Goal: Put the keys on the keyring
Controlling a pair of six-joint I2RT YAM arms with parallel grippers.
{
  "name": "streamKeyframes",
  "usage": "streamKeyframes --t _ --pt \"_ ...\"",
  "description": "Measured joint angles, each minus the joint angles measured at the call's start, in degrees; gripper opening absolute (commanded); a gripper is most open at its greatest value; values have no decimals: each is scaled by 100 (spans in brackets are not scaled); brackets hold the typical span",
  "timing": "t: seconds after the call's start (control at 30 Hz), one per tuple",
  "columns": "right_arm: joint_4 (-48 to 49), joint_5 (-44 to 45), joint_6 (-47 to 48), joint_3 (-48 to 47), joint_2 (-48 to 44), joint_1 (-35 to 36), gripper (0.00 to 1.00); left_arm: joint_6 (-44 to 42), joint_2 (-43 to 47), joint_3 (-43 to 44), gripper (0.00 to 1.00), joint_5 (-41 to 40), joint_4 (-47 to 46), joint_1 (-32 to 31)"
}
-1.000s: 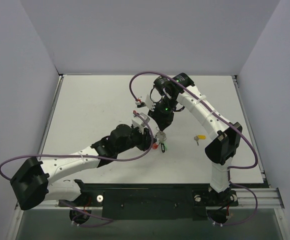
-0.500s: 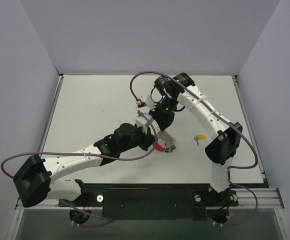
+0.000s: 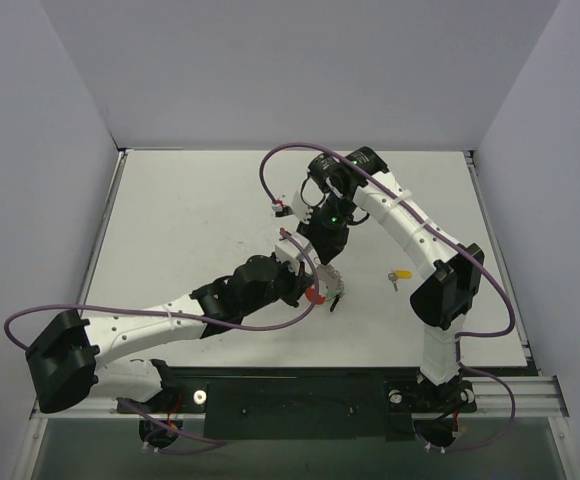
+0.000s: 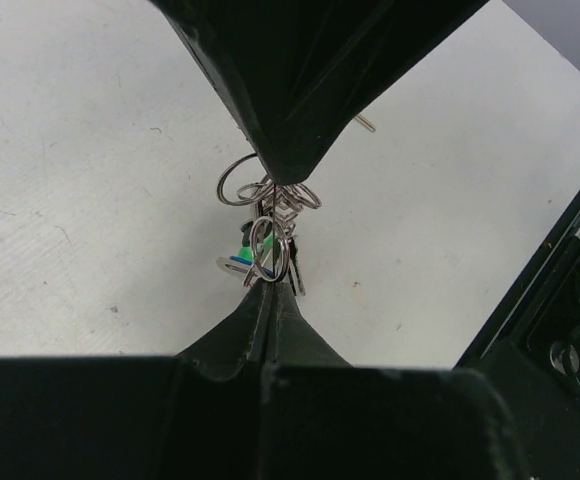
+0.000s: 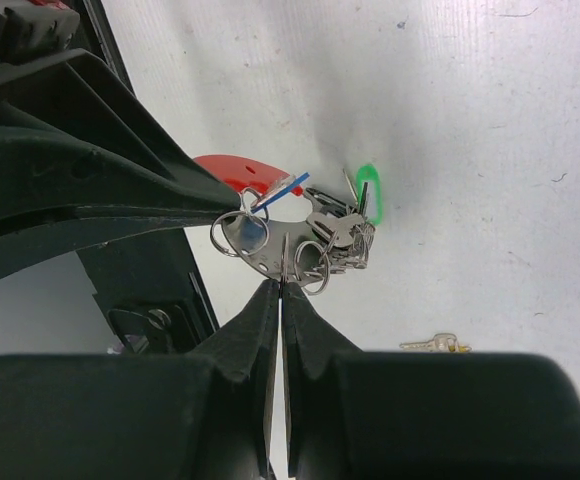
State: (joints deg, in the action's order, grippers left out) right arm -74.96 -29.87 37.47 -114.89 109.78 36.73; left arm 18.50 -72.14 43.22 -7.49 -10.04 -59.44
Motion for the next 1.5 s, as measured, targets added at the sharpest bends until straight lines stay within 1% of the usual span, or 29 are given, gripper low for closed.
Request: streamKeyframes --t 0.27,0.7,1.1,1.17,1.2,1.23,1.3,1.33,1.37,1.4,1.43,1.47,1.5 --pt "48 -94 -44 103 0 -2 0 -107 227 -57 0 -302 153 -98" --pt "81 -210 -348 289 -2 -87 0 363 330 -131 0 -678 57 -101" --pt "105 -332 -448 289 -7 -345 0 352 328 -131 0 -688 55 -101" --pt "101 -428 -433 289 -7 -387 5 337 328 -133 0 -678 50 -96" --pt "96 -551 -409 289 -7 -417 11 326 328 -140 0 -660 37 -94" --pt "90 -660 -365 291 -7 -446 14 310 330 -153 0 -640 31 -85" --pt "87 -887 -227 326 -37 -555 25 232 350 -216 0 -557 -4 -61" --pt "94 -975 -140 391 -79 -629 36 197 369 -256 0 -525 -4 -44" --pt "96 -1054 -50 474 -144 -693 42 138 411 -326 0 -444 -7 -15" --pt "129 -1134 92 627 -247 -761 52 66 461 -391 0 -380 -4 11" --pt "166 -1187 190 778 -354 -802 60 17 503 -444 0 -315 -7 37" --pt "223 -1237 352 990 -501 -868 63 -76 564 -514 0 -234 -11 63" --pt "284 -1325 667 1255 -699 -918 70 -177 645 -597 0 -131 -13 90"
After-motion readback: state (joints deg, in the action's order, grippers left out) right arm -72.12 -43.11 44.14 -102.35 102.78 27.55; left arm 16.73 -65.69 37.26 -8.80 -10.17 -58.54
